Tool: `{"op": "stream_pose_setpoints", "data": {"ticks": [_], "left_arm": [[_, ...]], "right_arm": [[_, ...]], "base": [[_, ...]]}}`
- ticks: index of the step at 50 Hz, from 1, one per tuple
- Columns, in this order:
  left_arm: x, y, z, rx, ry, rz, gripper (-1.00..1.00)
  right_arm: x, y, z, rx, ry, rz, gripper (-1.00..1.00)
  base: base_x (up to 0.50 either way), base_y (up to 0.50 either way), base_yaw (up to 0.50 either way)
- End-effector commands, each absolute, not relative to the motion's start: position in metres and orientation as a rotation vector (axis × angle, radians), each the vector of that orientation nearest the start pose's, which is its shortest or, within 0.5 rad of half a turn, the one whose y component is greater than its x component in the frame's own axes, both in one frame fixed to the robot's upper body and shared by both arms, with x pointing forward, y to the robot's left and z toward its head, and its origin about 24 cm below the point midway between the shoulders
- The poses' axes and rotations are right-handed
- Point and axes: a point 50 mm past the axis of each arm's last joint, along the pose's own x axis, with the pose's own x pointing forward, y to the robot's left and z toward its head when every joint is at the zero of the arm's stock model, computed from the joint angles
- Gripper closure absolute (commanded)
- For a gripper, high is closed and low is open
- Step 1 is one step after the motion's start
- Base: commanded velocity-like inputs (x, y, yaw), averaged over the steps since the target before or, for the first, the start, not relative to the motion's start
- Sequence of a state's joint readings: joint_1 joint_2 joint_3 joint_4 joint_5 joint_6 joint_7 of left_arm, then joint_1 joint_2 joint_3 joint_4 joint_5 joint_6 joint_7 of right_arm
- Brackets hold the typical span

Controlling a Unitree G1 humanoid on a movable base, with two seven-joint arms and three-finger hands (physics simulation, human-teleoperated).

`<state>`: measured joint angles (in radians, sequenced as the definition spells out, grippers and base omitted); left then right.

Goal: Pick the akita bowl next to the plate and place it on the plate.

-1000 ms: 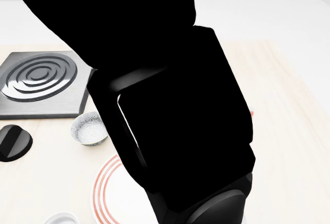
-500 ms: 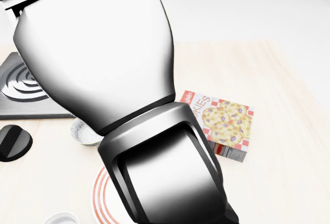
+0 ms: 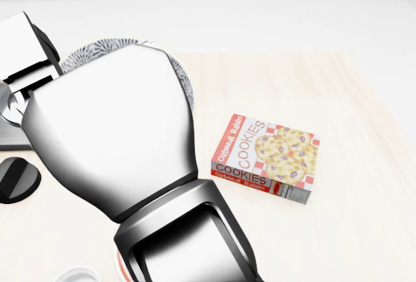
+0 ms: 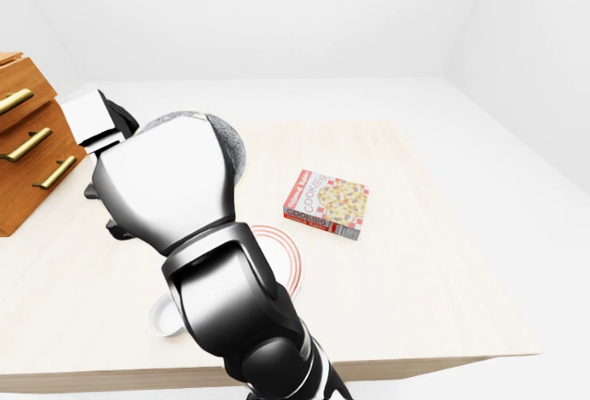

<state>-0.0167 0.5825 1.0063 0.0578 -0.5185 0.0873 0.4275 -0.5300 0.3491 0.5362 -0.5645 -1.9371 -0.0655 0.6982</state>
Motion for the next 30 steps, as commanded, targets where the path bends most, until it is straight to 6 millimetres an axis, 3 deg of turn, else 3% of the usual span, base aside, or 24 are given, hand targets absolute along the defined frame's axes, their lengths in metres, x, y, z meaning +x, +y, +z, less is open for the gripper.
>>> {"op": "stream_pose_setpoints", "data": {"ticks": [1, 7, 8, 15, 29, 30], "left_arm": [[0.124, 0.447, 0.17, -0.108, -0.415, 1.298, -1.0], [0.124, 0.447, 0.17, -0.108, -0.414, 1.297, -1.0], [0.125, 0.448, 0.166, -0.109, -0.396, 1.299, -1.0], [0.125, 0.448, 0.164, -0.11, -0.388, 1.3, -1.0], [0.125, 0.448, 0.163, -0.111, -0.381, 1.3, -1.0], [0.126, 0.448, 0.162, -0.111, -0.376, 1.3, -1.0]], "right_arm": [[0.189, 0.019, 0.268, -1.622, -0.787, -0.002, 1.0], [0.189, 0.019, 0.268, -1.621, -0.787, -0.002, 1.0], [0.172, 0.017, 0.267, -1.551, -0.815, 0.004, 1.0], [0.157, 0.013, 0.264, -1.472, -0.815, 0.022, 1.0], [0.152, 0.008, 0.257, -1.475, -0.806, 0.034, 1.0], [0.148, 0.006, 0.249, -1.478, -0.787, 0.063, 1.0]], "base": [[0.0, 0.0, 0.0], [0.0, 0.0, 0.0], [0.0, 0.0, 0.0], [0.0, 0.0, 0.0], [0.0, 0.0, 0.0], [0.0, 0.0, 0.0]]}}
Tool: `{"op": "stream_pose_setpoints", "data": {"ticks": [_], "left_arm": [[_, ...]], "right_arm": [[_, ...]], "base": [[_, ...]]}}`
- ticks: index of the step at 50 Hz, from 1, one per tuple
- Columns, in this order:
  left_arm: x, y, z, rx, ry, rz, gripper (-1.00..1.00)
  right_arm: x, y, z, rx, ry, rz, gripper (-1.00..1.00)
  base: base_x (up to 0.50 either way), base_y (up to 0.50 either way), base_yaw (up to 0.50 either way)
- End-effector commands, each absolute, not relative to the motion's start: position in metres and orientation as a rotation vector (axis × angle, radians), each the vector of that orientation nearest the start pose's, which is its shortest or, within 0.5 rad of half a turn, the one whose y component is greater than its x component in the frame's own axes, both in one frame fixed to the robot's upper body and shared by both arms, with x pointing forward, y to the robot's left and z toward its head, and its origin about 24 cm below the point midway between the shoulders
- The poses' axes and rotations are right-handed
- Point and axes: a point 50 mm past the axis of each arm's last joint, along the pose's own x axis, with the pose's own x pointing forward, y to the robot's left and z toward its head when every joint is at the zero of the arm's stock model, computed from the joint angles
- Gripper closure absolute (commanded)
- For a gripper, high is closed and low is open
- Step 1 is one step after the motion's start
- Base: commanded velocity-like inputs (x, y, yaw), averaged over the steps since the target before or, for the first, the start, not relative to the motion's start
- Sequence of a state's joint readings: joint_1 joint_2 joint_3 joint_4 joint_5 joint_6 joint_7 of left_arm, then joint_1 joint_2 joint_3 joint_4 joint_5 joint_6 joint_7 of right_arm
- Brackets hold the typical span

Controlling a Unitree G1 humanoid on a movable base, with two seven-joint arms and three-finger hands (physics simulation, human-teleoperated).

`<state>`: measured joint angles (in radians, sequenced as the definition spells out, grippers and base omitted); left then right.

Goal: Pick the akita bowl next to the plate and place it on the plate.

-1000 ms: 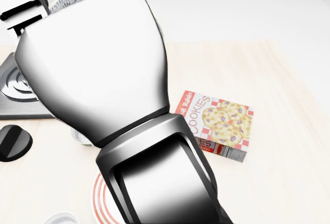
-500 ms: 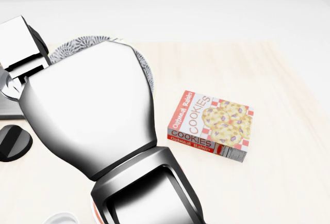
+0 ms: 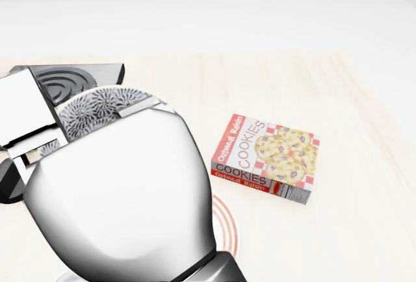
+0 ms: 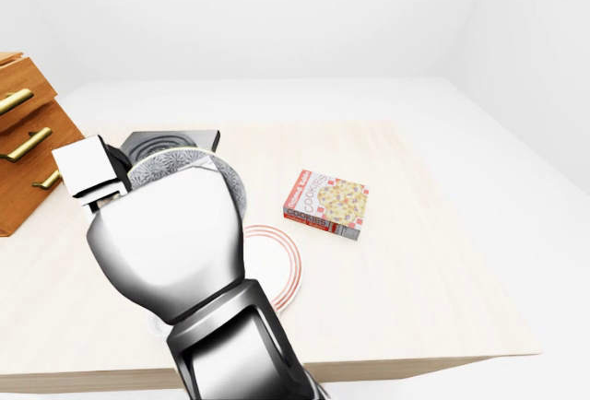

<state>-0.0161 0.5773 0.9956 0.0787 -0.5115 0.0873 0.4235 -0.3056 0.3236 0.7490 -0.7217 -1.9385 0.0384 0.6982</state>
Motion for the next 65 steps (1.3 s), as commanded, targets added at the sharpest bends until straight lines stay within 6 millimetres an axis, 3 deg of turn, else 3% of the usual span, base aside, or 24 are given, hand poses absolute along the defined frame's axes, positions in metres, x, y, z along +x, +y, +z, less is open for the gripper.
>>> {"op": "stream_pose_setpoints", "data": {"ticks": [1, 23, 44, 45, 52, 53, 65], "left_arm": [[0.125, 0.448, 0.162, -0.11, -0.376, 1.302, -1.0], [0.126, 0.448, 0.162, -0.112, -0.377, 1.303, -1.0], [0.125, 0.448, 0.164, -0.113, -0.385, 1.303, -1.0], [0.126, 0.448, 0.162, -0.115, -0.376, 1.303, -1.0], [0.126, 0.449, 0.161, -0.116, -0.372, 1.303, -1.0], [0.126, 0.449, 0.161, -0.116, -0.37, 1.303, -1.0], [0.127, 0.448, 0.161, -0.116, -0.371, 1.301, -1.0]], "right_arm": [[0.145, 0.006, 0.241, -1.475, -0.767, 0.097, 1.0], [0.142, -0.001, 0.19, -1.575, -0.602, 0.261, 1.0], [0.152, -0.005, 0.179, -1.567, -0.569, 0.222, 1.0], [0.153, -0.005, 0.17, -1.569, -0.571, 0.234, 1.0], [0.154, -0.005, 0.167, -1.564, -0.57, 0.239, 1.0], [0.156, -0.007, 0.156, -1.573, -0.562, 0.257, 1.0], [0.148, 0.001, 0.141, -1.566, -0.62, 0.301, 1.0]], "base": [[0.0, 0.0, 0.0], [0.0, 0.0, 0.0], [0.0, 0.0, 0.0], [0.0, 0.0, 0.0], [0.0, 0.0, 0.0], [0.0, 0.0, 0.0], [0.0, 0.0, 0.0]]}}
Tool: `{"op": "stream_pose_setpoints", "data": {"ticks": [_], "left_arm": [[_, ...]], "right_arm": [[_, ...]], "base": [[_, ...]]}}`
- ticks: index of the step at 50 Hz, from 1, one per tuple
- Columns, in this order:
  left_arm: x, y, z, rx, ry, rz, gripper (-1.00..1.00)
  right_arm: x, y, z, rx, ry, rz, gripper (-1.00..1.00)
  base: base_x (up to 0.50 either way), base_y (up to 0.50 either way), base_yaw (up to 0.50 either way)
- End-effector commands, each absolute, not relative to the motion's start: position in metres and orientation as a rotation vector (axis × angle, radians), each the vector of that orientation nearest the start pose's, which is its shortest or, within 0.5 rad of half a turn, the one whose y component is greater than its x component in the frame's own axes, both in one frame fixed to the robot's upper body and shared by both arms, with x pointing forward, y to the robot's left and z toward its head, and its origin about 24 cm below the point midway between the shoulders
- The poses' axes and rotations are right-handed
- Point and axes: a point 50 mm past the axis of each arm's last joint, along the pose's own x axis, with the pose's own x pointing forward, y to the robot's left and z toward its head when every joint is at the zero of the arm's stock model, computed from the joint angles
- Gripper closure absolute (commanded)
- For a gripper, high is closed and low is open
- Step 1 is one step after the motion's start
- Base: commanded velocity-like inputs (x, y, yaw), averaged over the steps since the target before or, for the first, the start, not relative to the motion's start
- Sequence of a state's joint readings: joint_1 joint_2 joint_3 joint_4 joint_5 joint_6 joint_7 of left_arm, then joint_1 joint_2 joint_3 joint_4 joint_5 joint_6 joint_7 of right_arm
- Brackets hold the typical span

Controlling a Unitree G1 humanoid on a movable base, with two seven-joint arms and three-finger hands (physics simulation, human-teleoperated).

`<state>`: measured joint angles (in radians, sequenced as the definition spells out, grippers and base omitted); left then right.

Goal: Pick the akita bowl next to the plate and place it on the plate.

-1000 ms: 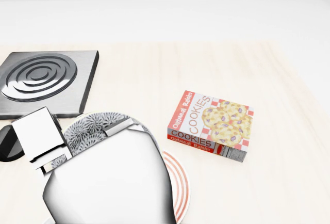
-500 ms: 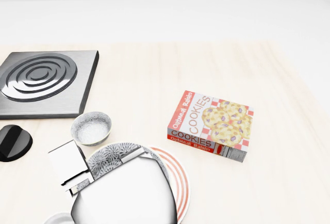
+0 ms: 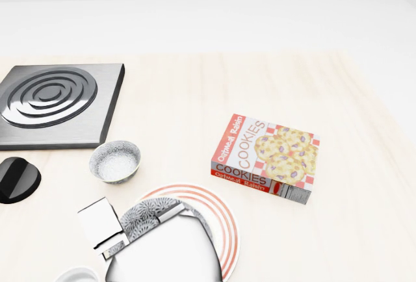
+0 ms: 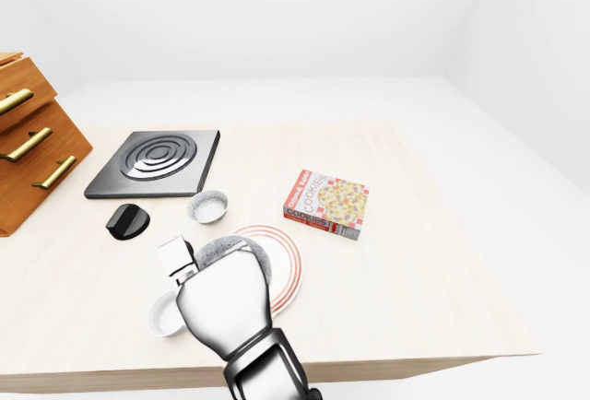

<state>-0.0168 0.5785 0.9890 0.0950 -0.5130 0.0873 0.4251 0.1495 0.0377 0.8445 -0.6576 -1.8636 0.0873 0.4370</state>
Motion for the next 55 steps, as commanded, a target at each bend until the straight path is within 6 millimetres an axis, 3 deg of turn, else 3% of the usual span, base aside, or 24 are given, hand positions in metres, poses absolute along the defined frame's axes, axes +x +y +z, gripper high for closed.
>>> {"op": "stream_pose_setpoints", "data": {"ticks": [1, 16, 17, 25, 26, 55], "left_arm": [[0.127, 0.448, 0.161, -0.115, -0.373, 1.301, -1.0], [0.126, 0.447, 0.162, -0.114, -0.38, 1.3, -1.0], [0.127, 0.446, 0.162, -0.113, -0.38, 1.297, -1.0], [0.127, 0.446, 0.162, -0.113, -0.381, 1.297, -1.0], [0.127, 0.447, 0.159, -0.115, -0.368, 1.298, -1.0], [0.127, 0.448, 0.163, -0.119, -0.381, 1.299, -1.0]], "right_arm": [[0.148, 0.002, 0.14, -1.562, -0.623, 0.304, 1.0], [0.146, 0.004, 0.128, -1.553, -0.641, 0.322, 1.0], [0.151, 0.0, 0.118, -1.558, -0.624, 0.33, 1.0], [0.151, 0.0, 0.117, -1.557, -0.618, 0.326, 1.0], [0.159, -0.006, 0.106, -1.554, -0.586, 0.329, 1.0], [0.174, -0.015, 0.093, -1.55, -0.533, 0.289, 1.0]], "base": [[0.0, 0.0, 0.0], [0.0, 0.0, 0.0], [0.0, 0.0, 0.0], [0.0, 0.0, 0.0], [0.0, 0.0, 0.0], [0.0, 0.0, 0.0]]}}
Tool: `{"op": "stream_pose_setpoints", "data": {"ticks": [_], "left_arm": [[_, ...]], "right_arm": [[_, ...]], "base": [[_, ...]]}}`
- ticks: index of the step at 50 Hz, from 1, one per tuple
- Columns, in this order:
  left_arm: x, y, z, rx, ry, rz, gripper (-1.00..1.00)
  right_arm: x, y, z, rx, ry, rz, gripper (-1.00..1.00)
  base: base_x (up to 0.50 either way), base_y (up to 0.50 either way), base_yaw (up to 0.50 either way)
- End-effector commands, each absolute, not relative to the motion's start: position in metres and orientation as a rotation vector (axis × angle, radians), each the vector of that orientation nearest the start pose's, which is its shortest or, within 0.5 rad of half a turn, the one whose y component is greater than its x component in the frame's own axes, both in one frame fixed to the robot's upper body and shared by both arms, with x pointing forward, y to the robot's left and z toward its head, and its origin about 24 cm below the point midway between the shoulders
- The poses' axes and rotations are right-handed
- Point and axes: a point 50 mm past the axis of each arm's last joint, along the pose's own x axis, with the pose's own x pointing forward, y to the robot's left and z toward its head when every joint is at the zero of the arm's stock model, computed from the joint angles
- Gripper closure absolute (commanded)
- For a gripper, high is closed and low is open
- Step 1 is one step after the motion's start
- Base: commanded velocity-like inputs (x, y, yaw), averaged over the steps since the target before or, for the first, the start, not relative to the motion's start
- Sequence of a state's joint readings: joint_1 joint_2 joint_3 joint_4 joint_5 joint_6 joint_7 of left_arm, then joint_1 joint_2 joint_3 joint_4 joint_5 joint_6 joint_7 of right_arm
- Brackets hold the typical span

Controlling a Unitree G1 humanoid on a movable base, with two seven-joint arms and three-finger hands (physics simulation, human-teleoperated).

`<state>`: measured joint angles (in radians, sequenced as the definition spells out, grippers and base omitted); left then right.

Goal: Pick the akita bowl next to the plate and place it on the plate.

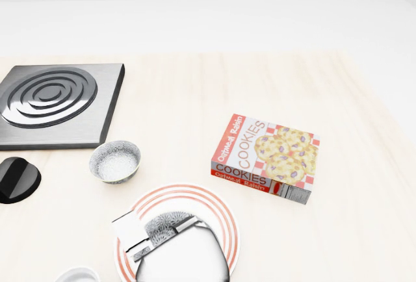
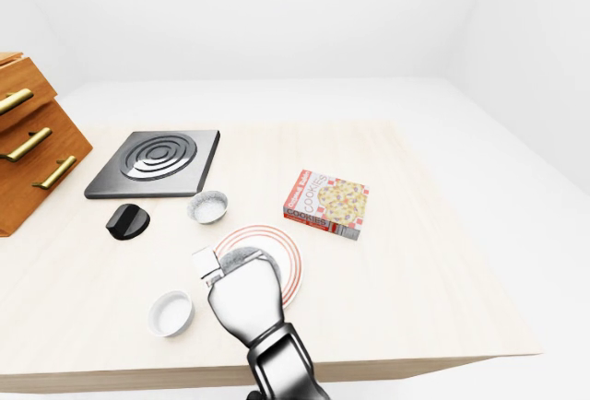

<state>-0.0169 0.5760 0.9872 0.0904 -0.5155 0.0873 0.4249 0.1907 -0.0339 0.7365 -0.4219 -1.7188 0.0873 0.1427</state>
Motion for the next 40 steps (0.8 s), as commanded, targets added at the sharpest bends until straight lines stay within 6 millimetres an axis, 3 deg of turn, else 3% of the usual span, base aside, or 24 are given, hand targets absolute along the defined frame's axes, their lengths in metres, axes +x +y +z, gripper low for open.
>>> {"op": "stream_pose_setpoints", "data": {"ticks": [1, 40], "left_arm": [[0.127, 0.448, 0.163, -0.119, -0.381, 1.298, -1.0], [0.127, 0.447, 0.162, -0.119, -0.377, 1.297, -1.0]], "right_arm": [[0.175, -0.015, 0.092, -1.549, -0.531, 0.288, 1.0], [0.186, -0.017, 0.061, -1.536, -0.483, 0.297, 1.0]], "base": [[0.0, 0.0, 0.0], [0.0, 0.0, 0.0]]}}
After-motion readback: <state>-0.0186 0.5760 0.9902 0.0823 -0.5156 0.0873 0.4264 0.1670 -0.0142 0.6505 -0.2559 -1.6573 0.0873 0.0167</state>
